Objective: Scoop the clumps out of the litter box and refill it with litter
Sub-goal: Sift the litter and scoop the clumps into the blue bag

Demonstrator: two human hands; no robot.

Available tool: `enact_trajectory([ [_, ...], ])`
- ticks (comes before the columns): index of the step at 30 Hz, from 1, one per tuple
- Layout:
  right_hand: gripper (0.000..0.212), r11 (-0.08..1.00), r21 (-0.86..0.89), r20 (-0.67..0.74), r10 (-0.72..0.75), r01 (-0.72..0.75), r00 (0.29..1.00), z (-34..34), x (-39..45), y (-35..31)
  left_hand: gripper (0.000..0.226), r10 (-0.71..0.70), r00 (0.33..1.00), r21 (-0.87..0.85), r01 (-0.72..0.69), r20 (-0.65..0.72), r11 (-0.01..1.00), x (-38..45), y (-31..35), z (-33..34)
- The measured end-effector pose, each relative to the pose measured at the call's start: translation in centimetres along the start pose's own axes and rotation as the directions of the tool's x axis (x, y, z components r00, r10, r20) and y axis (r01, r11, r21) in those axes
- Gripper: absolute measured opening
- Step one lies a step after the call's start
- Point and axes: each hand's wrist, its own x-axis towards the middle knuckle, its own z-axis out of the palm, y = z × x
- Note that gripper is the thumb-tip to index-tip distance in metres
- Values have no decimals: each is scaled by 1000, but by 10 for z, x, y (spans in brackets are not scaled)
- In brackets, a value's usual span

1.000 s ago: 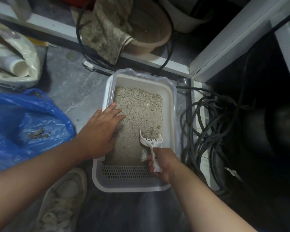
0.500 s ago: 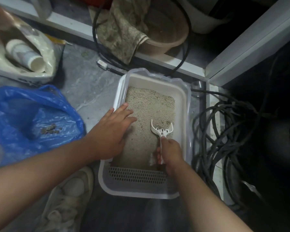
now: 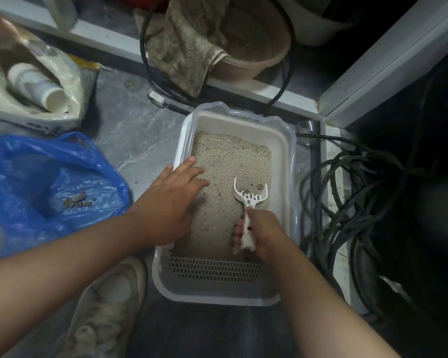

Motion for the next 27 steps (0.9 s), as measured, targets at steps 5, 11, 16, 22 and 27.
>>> enact_trajectory([
  [5, 27, 981, -138, -93, -147, 134, 985, 4, 1, 4, 79, 3, 1000, 3, -3, -4, 1000, 0, -2, 1],
  [11, 33, 934, -248, -92, -286, 256, 954, 2, 0, 21, 78, 6, 1000, 0, -6, -18, 1000, 0, -2, 0],
  [16, 37, 921, -213, -43, -343, 327, 938, 4, -16, 22, 78, 7, 1000, -3, -7, -12, 1000, 0, 0, 0],
  [22, 35, 908, -234, -20, -361, 347, 932, 8, -27, 21, 79, 12, 1000, -11, -12, -13, 1000, -1, -2, -1],
  [27, 35, 906, -227, -69, -380, 356, 922, 8, -32, 20, 78, 13, 1000, -8, -13, -14, 1000, -1, -3, -1],
])
